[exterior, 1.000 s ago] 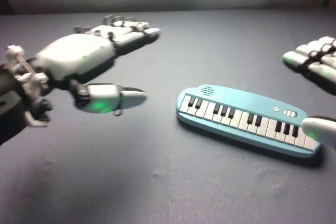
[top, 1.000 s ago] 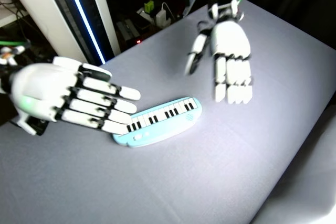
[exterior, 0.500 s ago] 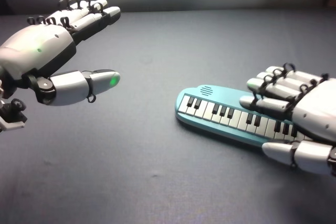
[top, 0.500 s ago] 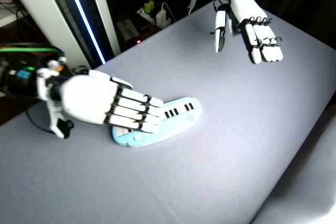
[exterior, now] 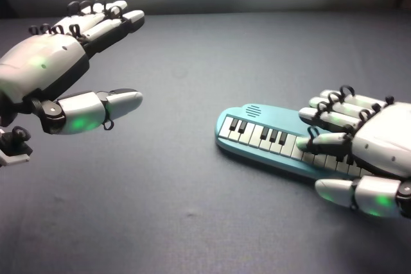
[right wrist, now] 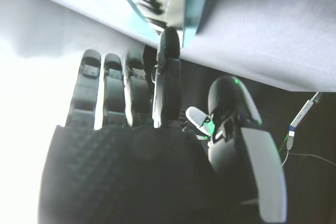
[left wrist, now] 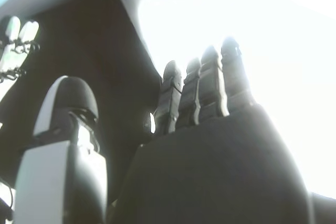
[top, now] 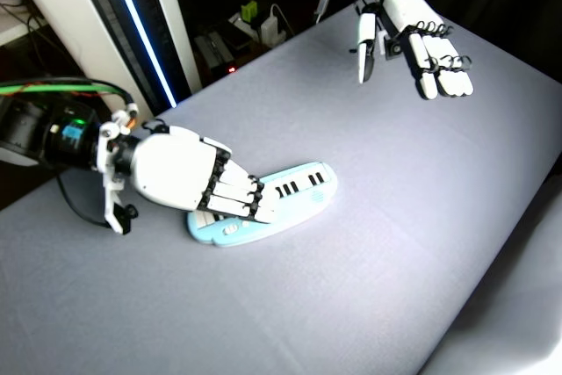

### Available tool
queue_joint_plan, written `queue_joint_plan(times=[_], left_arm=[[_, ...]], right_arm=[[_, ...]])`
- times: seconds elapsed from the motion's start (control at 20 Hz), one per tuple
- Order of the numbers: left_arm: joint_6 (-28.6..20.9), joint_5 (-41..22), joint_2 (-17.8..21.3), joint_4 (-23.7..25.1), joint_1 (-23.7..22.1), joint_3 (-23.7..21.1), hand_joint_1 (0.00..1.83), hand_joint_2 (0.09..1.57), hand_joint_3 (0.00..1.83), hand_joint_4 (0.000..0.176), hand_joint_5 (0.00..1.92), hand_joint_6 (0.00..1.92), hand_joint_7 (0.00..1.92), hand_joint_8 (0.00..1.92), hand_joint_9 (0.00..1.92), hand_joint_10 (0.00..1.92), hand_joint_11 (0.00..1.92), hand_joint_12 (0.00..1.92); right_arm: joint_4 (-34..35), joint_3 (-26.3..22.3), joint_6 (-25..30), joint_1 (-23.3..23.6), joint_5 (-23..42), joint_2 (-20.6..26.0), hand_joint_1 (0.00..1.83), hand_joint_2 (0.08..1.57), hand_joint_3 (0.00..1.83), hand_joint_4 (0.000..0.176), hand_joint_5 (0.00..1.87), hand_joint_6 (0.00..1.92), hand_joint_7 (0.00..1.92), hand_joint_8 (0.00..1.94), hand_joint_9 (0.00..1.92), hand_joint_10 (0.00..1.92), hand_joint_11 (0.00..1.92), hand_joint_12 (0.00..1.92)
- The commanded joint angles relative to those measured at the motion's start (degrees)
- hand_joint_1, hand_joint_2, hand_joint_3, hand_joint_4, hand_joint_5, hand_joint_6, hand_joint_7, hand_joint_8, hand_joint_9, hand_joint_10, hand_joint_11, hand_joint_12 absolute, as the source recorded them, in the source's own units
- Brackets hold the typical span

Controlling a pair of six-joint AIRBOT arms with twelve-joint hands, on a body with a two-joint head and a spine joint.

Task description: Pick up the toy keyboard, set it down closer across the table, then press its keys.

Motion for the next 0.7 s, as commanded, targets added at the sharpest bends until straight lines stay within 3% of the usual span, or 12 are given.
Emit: queue_joint_plan(times=[0.0, 0.05, 0.1, 0.15, 0.2, 0.25, 0.3, 0.4, 0.65], left_arm=[[-0.16, -8.01, 0.44, -0.17, -0.23, -0.11, 0.55, 1.26, 0.0, 0.013, 0.13, 0.0, 0.0, 0.0, 0.0, 0.0, 0.0, 0.0], [-0.16, -8.18, 0.52, -0.39, -0.01, -0.16, 0.56, 1.26, 0.0, 0.013, 0.12, 0.0, 0.0, 0.0, 0.0, 0.0, 0.0, 0.0], [-0.16, -8.27, 0.56, -0.52, 0.13, -0.2, 0.58, 1.26, 0.0, 0.001, 0.13, 0.0, 0.0, 0.0, 0.0, 0.0, 0.0, 0.0], [-0.16, -8.45, 0.65, -0.77, 0.43, -0.27, 0.57, 1.27, 0.0, 0.008, 0.12, 0.0, 0.0, 0.0, 0.0, 0.0, 0.0, 0.0], [-0.16, -8.68, 0.69, -1.04, 0.66, -0.34, 0.6, 1.27, 0.0, 0.013, 0.12, 0.0, 0.0, 0.0, 0.0, 0.0, 0.0, 0.0], [-0.17, -8.93, 0.69, -1.36, 0.75, -0.36, 0.6, 1.27, 0.0, 0.014, 0.12, 0.0, 0.0, 0.0, 0.0, 0.0, 0.0, 0.0], [-0.17, -9.01, 0.69, -1.45, 0.77, -0.37, 0.64, 1.26, 0.0, 0.019, 0.12, 0.0, 0.0, 0.0, 0.0, 0.0, 0.0, 0.0], [-0.17, -9.0, 0.69, -1.45, 0.79, -0.37, 0.62, 1.26, 0.0, 0.019, 0.1, 0.0, 0.0, 0.0, 0.0, 0.0, 0.0, 0.0], [-0.24, -9.17, 0.67, -1.68, 0.86, -0.37, 0.61, 1.24, 0.0, 0.012, 0.12, 0.01, 0.0, 0.0, 0.0, 0.0, 0.0, 0.0]], right_arm=[[-0.11, -0.38, -0.12, 0.5, 8.69, 1.0, 0.03, 1.41, 0.01, 0.013, 0.0, 0.0, 0.0, 0.0, 0.0, 0.0, 0.0, 0.0], [-0.16, -1.14, -0.12, 0.38, 9.26, 1.77, 0.08, 1.41, 0.0, 0.007, 0.0, 0.0, 0.0, 0.0, 0.0, 0.0, 0.0, 0.0], [-0.23, -1.44, -0.12, 0.18, 9.31, 2.07, 0.06, 1.42, 0.01, 0.0, 0.0, 0.0, 0.0, 0.0, 0.0, 0.0, 0.0, 0.0], [-0.27, -1.69, -0.12, -0.42, 9.25, 2.32, 0.06, 1.42, 0.01, 0.006, 0.0, 0.0, 0.0, 0.0, 0.0, 0.0, 0.0, 0.0], [-0.21, -1.8, -0.12, -1.1, 9.08, 2.41, 0.07, 1.42, 0.0, 0.027, 0.0, 0.0, 0.0, 0.0, 0.0, 0.0, 0.0, 0.0], [0.01, -1.83, -0.12, -1.66, 8.76, 2.42, 0.07, 1.42, 0.0, 0.032, 0.0, 0.0, 0.0, 0.0, 0.0, 0.0, 0.0, 0.0], [0.22, -1.78, -0.12, -2.17, 8.24, 2.42, 0.03, 1.42, 0.0, 0.0, 0.14, 0.05, 0.0, 0.0, 0.0, 0.0, 0.0, 0.0], [0.47, -1.58, -0.12, -2.76, 7.25, 2.38, 0.0, 1.42, 0.0, 0.0, 0.39, 0.04, 0.0, 0.0, 0.0, 0.0, 0.0, 0.0], [0.57, -1.17, -0.13, -2.97, 6.21, 2.17, 0.0, 1.36, 0.0, 0.0, 0.62, 0.04, 0.08, 0.01, 0.0, 0.0, 0.0, 0.0]])
